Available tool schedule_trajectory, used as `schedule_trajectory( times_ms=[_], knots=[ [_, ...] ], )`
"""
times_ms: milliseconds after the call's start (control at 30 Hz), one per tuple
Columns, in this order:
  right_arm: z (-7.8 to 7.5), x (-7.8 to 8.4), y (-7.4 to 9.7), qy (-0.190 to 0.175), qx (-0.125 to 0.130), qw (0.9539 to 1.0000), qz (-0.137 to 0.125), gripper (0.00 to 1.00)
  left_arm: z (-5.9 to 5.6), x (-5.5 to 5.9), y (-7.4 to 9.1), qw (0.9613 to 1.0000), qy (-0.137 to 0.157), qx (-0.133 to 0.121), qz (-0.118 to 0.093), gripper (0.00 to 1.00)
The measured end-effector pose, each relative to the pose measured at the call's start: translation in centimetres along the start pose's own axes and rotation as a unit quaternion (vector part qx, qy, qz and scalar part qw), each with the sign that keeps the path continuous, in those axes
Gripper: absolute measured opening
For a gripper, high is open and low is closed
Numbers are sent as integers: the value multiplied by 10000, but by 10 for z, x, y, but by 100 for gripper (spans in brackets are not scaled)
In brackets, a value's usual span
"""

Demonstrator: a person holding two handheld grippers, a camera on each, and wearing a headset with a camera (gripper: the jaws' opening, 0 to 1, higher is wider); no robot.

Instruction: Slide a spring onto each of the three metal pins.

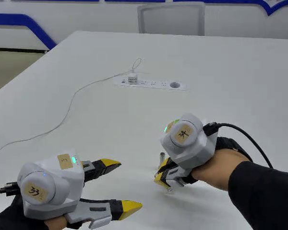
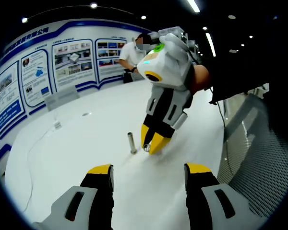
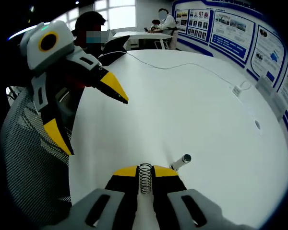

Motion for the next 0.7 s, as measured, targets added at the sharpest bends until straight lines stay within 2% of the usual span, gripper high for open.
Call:
schedule_trajectory(
  times_ms=[400,700],
  knots=[
    [0,4,9,-120,101,9998,-135,12,-1,0,-1,10000,-25,18,27,61],
    [-2,-1,22,-176,184,9993,-289,12,-1,0,0,10000,-30,21,36,61]
  ],
)
Point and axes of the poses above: the centre of the closed fingertips' face, and the gripper's own axes: y roughly backward along the fingers, z roughly to its left, x roughly out of its underside, the point moved 9 cm from there along y, roughly backward along the fingers, and after that the axes turned 7 degrees about y, right-handed, at the moved point
